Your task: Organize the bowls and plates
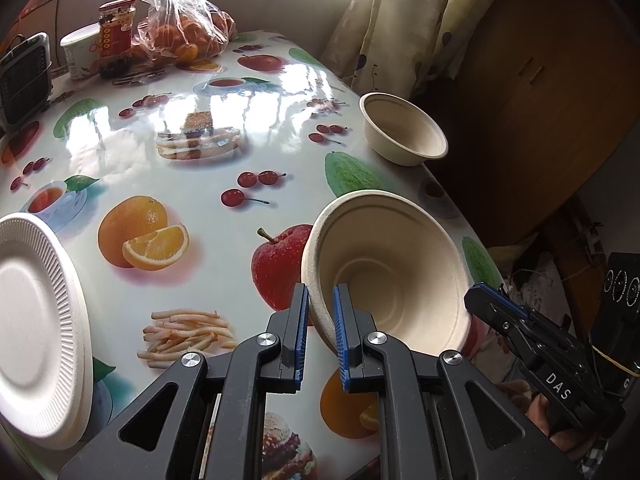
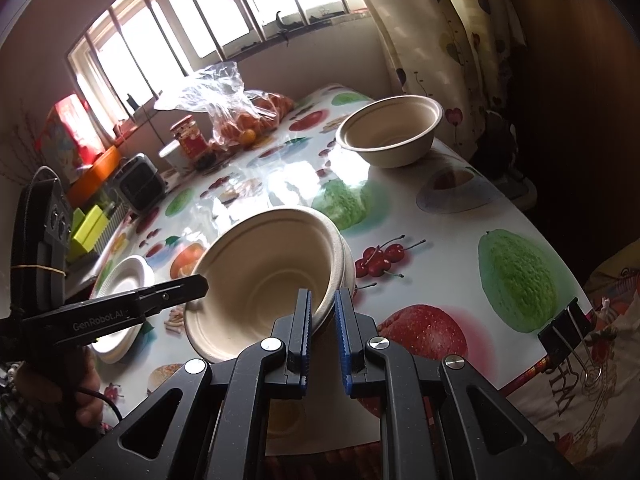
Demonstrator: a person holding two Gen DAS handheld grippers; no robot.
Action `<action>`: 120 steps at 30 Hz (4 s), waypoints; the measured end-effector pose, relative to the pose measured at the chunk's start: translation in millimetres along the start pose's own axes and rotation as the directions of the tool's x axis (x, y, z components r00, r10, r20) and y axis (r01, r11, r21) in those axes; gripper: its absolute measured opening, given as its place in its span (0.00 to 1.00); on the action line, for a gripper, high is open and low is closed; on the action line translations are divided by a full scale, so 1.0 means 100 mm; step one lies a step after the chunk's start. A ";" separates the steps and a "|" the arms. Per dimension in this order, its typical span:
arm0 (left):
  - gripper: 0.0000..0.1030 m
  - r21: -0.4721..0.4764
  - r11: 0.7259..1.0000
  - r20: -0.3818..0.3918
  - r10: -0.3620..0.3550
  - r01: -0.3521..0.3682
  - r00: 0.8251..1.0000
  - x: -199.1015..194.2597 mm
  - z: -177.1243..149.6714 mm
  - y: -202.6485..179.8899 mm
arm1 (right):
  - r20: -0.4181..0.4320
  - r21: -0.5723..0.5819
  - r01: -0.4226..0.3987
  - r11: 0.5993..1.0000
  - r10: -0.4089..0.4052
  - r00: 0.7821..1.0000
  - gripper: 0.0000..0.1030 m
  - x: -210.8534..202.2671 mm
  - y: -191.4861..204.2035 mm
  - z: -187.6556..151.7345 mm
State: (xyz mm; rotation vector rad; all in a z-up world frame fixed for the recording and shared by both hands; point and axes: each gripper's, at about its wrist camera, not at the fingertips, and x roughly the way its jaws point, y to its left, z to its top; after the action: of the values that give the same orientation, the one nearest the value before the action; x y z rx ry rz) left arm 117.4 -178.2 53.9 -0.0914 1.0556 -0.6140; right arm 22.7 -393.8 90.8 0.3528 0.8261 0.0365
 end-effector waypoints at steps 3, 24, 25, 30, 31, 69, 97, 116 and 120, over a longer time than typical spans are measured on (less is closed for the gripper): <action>0.13 -0.002 1.000 -0.001 0.001 -0.001 1.000 0.00 0.00 0.00 | -0.002 0.000 -0.001 1.000 0.001 1.000 0.12 0.01 0.00 0.00; 0.13 -0.008 1.000 -0.007 0.003 -0.003 1.000 0.02 -0.01 0.01 | -0.001 0.000 0.002 1.000 -0.002 1.000 0.13 0.02 0.00 0.00; 0.13 -0.009 1.000 -0.007 0.003 -0.003 1.000 0.02 -0.01 0.02 | -0.002 -0.001 0.001 1.000 -0.001 1.000 0.13 0.02 0.00 0.00; 0.13 -0.011 1.000 -0.009 0.004 -0.005 1.000 0.02 -0.01 0.02 | -0.002 0.000 0.002 1.000 -0.002 1.000 0.13 0.02 0.00 -0.01; 0.13 -0.011 1.000 -0.009 0.004 -0.004 1.000 0.02 -0.01 0.02 | -0.002 0.000 0.003 1.000 -0.003 1.000 0.13 0.02 0.00 -0.01; 0.37 0.006 1.000 0.010 0.026 -0.026 1.000 -0.01 0.03 0.01 | 0.005 0.006 -0.009 1.000 0.008 1.000 0.32 0.02 0.02 0.02; 0.37 0.118 0.991 0.060 0.057 -0.064 0.997 0.16 0.77 -0.29 | 0.084 0.047 0.079 0.996 -0.082 0.993 0.40 0.01 -0.42 0.66; 0.37 0.172 0.982 0.060 0.064 -0.073 0.996 0.55 1.46 -0.30 | 0.069 0.047 0.152 0.987 -0.155 0.986 0.40 0.30 -0.76 1.10; 0.37 0.178 0.982 0.051 0.055 -0.063 0.997 0.64 1.56 -0.29 | 0.057 0.056 0.156 0.986 -0.159 0.986 0.40 0.40 -0.81 1.17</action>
State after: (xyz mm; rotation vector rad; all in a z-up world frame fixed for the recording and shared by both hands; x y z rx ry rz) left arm 257.3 -268.8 92.7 0.0830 0.9506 -0.6479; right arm 126.3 -498.0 108.8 0.3339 0.7927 -0.1425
